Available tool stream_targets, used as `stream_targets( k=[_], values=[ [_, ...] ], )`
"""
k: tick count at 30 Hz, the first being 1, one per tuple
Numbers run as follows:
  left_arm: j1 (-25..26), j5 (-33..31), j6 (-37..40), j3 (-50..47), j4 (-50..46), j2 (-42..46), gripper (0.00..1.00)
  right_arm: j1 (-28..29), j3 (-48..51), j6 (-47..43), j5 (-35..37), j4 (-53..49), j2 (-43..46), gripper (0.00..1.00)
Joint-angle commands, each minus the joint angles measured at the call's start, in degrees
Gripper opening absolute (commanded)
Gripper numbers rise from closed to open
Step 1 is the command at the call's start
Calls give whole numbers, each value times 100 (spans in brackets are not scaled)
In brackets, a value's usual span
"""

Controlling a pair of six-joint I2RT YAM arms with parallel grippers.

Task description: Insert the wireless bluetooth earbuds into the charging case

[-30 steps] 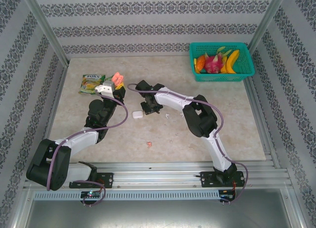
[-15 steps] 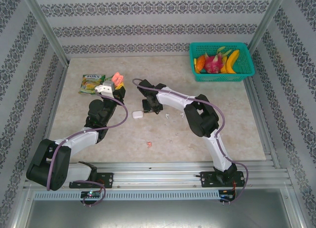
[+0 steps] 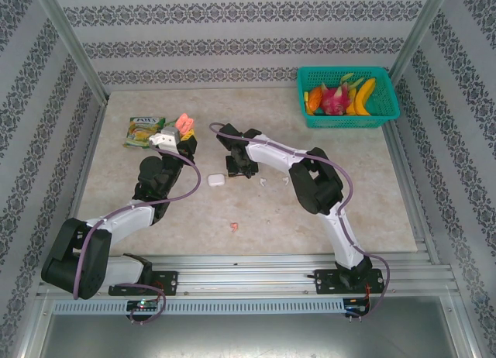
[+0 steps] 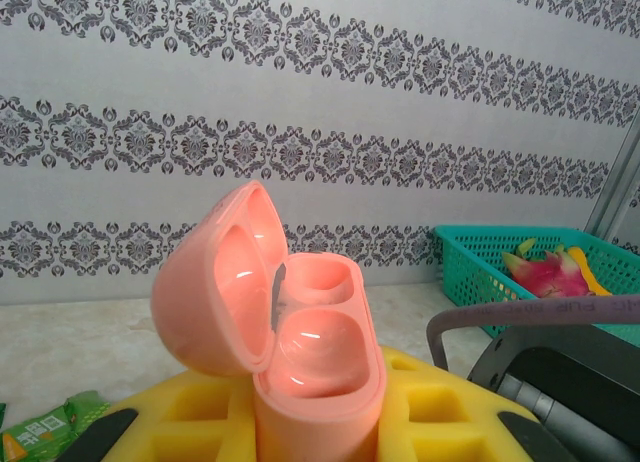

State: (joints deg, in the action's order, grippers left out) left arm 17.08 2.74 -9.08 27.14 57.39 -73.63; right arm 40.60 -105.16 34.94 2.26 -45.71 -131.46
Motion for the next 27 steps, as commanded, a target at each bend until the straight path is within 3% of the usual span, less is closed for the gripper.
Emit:
stream_targets(
  k=[1, 12, 27],
  values=[
    [-79, 41, -41, 148, 117, 16, 0, -25, -141, -620, 209, -110, -187, 44],
    [-82, 46, -50, 153, 110, -1, 0, -71, -196, -2489, 17, 122, -230, 46],
    [-74, 65, -50, 189, 75, -28, 0, -108, -350, -2783, -212, 76, -398, 45]
  ],
)
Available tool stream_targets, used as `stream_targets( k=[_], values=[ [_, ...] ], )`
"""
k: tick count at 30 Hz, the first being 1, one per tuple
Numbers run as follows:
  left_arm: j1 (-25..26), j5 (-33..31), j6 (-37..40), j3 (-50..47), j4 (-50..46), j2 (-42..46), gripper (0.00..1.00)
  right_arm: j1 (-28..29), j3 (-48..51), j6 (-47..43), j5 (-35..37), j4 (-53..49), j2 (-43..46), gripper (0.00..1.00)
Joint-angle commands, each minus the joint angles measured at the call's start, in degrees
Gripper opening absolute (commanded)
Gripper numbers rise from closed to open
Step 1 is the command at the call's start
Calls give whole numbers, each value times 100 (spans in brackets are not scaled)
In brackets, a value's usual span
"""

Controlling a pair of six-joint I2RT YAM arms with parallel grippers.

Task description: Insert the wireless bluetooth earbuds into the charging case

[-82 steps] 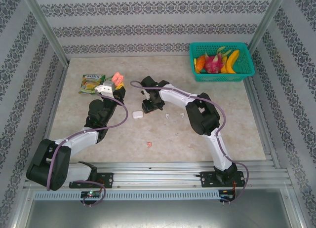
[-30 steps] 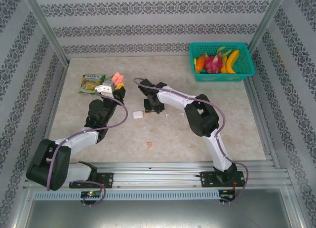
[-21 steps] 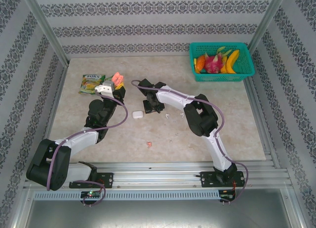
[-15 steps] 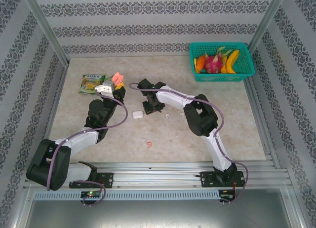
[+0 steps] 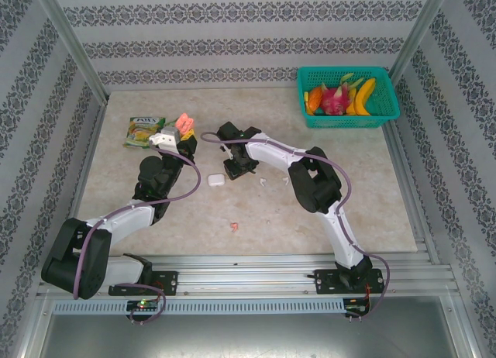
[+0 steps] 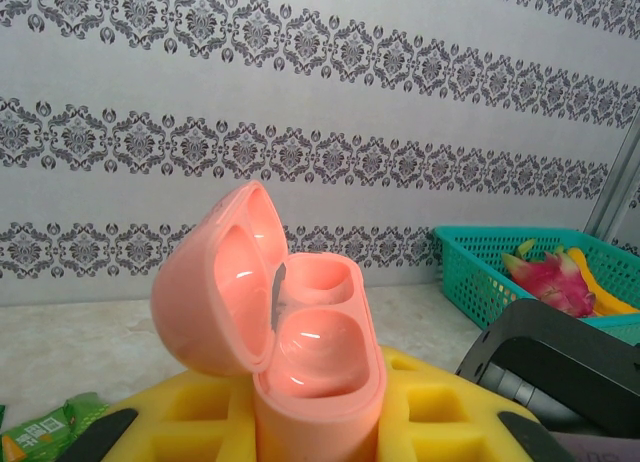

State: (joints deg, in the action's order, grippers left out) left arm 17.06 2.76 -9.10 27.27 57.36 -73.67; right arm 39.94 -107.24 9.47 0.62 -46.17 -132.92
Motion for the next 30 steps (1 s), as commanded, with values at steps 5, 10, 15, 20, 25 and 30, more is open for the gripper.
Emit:
stream_targets(
  k=[5, 10, 15, 20, 25, 30],
  values=[
    [-81, 58, -54, 180, 80, -27, 0, -44, -299, -482, 39, 29, -309, 45],
    [-80, 53, -52, 168, 82, -19, 0, -62, -353, -513, 11, -41, -326, 44],
    [-73, 53, -48, 173, 83, -19, 0, -54, -333, -534, -8, -85, -314, 43],
    [-78, 49, -48, 157, 90, -15, 0, -31, -305, -542, 42, -193, -296, 42],
    [-80, 54, -61, 151, 96, -16, 0, 0, -289, -543, 130, -301, -269, 42],
    [-79, 49, -61, 165, 104, -12, 0, 20, -280, -562, 143, -340, -258, 38]
  ],
)
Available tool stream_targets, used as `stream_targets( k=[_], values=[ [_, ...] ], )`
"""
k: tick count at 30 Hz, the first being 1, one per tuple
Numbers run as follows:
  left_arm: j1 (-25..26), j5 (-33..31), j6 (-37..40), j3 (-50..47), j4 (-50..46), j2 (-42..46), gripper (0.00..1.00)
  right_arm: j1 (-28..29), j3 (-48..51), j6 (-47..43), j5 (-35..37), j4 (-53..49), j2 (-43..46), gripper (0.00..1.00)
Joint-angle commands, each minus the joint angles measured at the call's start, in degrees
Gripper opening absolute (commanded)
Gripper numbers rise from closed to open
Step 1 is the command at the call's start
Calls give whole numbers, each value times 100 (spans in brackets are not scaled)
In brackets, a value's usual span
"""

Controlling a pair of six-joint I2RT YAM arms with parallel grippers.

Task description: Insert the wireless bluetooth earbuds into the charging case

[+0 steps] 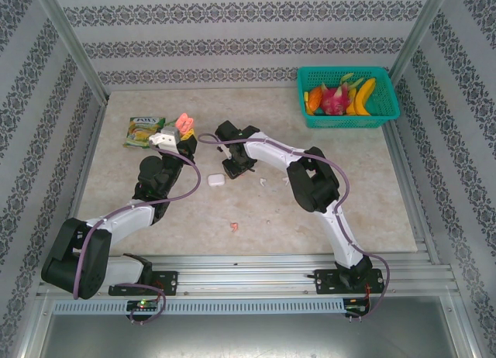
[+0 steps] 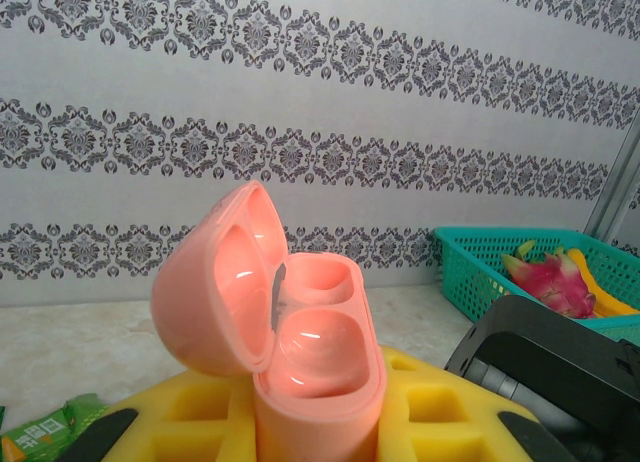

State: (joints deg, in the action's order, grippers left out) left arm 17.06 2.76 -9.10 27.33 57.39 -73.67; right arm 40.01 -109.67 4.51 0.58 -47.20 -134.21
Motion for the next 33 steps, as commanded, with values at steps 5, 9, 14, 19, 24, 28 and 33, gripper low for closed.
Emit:
stream_targets(
  k=[5, 9, 14, 19, 24, 28, 33],
  values=[
    [-73, 64, -63, 161, 99, -15, 0, 21, -21, -42, 144, -270, -90, 37],
    [-79, 63, -65, 173, 98, -13, 0, 16, 33, -30, 144, -276, -35, 37],
    [-79, 70, -78, 174, 98, -14, 0, 17, 99, -34, 179, -290, 7, 37],
    [-86, 77, -91, 161, 106, -5, 0, 24, 154, -21, 197, -282, 60, 36],
    [-78, 75, -100, 164, 106, -2, 0, 18, 223, -26, 215, -270, 130, 32],
    [-80, 81, -118, 175, 114, -4, 0, 10, 230, -15, 241, -274, 158, 32],
    [-79, 79, -122, 180, 112, 11, 0, 3, 283, -21, 270, -290, 197, 35]
  ],
)
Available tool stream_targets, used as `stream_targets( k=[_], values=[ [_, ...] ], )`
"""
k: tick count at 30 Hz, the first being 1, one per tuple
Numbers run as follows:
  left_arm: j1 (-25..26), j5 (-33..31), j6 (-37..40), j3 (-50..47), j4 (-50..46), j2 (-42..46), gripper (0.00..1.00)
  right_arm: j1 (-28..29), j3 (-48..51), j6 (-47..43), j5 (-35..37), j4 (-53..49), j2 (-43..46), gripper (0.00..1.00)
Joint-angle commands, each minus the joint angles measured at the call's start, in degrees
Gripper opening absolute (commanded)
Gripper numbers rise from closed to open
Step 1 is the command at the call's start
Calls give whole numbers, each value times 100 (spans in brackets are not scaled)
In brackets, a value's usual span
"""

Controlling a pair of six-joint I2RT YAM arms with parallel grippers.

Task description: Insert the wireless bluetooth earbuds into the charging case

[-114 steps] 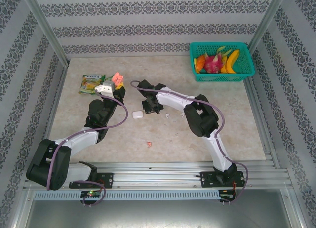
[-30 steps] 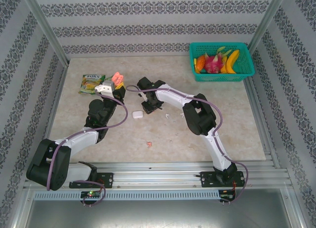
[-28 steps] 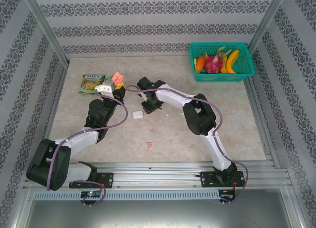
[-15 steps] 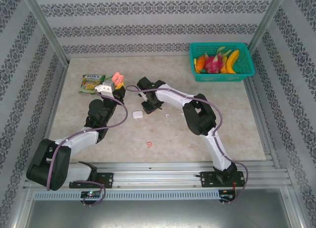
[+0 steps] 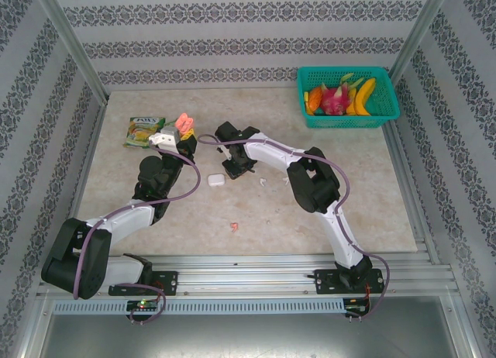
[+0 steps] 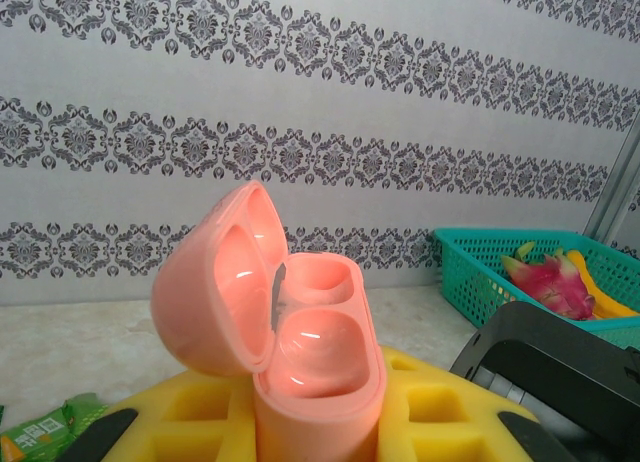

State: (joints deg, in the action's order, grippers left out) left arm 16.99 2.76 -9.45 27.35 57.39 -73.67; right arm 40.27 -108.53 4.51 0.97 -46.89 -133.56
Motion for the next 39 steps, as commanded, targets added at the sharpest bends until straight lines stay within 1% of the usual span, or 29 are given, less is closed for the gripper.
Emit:
stream_targets(
  k=[1, 7, 21, 29, 39],
  values=[
    [-72, 83, -87, 180, 99, 10, 0, -34, 188, -19, 226, -321, 145, 35],
    [-69, 95, -86, 206, 103, -1, 0, -34, 290, 16, 181, -284, 188, 33],
    [-73, 125, -65, 237, 80, -52, 0, -87, 389, 179, 10, -113, 326, 24],
    [-74, 156, -29, 261, 126, -189, 0, -330, 845, 670, -302, 433, 855, 24],
    [-69, 399, 22, 367, 145, -409, 0, -542, 1290, 1178, -554, 1055, 1496, 24]
  ],
)
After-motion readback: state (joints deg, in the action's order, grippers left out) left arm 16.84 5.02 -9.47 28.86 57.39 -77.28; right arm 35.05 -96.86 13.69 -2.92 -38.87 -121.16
